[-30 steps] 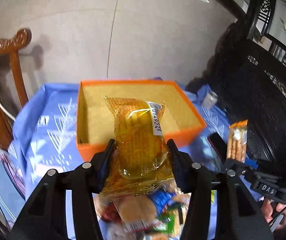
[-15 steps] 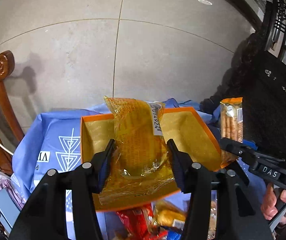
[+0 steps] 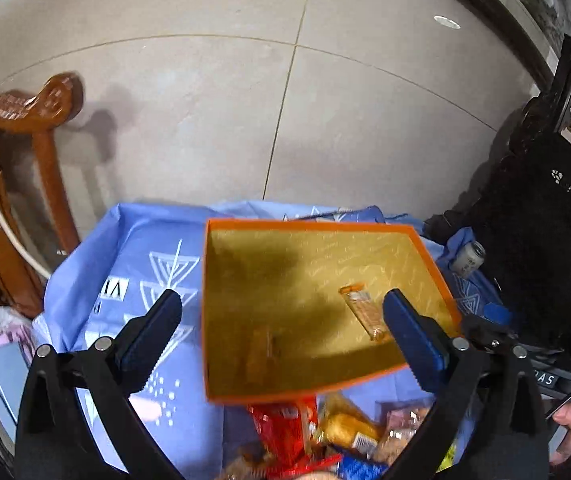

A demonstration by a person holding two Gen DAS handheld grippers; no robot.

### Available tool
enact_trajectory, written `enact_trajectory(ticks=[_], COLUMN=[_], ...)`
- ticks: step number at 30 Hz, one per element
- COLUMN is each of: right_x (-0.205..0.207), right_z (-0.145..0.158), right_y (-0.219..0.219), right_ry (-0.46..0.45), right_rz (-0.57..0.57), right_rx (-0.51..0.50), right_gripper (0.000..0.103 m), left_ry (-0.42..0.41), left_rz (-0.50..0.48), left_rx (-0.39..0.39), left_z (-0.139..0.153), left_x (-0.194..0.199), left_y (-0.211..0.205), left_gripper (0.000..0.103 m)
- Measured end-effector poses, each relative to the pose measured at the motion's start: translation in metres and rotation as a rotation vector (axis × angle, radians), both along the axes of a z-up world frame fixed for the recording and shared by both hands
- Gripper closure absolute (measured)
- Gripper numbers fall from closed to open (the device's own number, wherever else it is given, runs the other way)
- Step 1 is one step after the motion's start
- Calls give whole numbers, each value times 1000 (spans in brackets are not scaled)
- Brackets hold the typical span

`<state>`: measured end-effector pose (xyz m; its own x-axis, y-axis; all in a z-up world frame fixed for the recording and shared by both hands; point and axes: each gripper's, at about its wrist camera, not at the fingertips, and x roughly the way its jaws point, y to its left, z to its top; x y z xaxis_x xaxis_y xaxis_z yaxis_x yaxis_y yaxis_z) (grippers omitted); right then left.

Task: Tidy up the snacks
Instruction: 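Carry both snacks over the orange box and open both tools to drop them, then grasp the clear cookie bag with the right tool while the left tool grasps the red-printed round biscuit bag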

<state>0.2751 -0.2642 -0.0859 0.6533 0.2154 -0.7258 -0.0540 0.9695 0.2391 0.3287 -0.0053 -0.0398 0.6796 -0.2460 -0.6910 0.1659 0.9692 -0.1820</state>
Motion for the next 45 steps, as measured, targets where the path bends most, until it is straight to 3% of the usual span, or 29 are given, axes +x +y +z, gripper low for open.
enact_trajectory(ticks=[7, 13, 24, 29, 34, 42, 45], right_x=[-59, -100, -100, -95, -92, -109, -119], right_z=[-32, -79, -139, -146, -151, -126, -115], right_y=[-8, -8, 4, 12, 18, 17, 14], right_ry=[81, 161, 259, 268, 277, 204, 175], right_rz=[-10, -6, 7, 26, 26, 54, 44], right_rx=[13, 60, 69, 78, 50, 71, 74], right_gripper=[25, 25, 26, 47, 60, 77, 78], left_ry=[67, 147, 209, 221, 240, 288, 303], left_rz=[12, 19, 31, 32, 34, 1, -32], left_rx=[3, -6, 29, 42, 43, 40, 41], left_z=[-31, -57, -79, -83, -92, -111, -120], left_x=[-62, -109, -160, -166, -162, -152, -148], left_y=[17, 27, 40, 41, 42, 24, 9], left_gripper=[4, 4, 4, 4, 4, 4, 4])
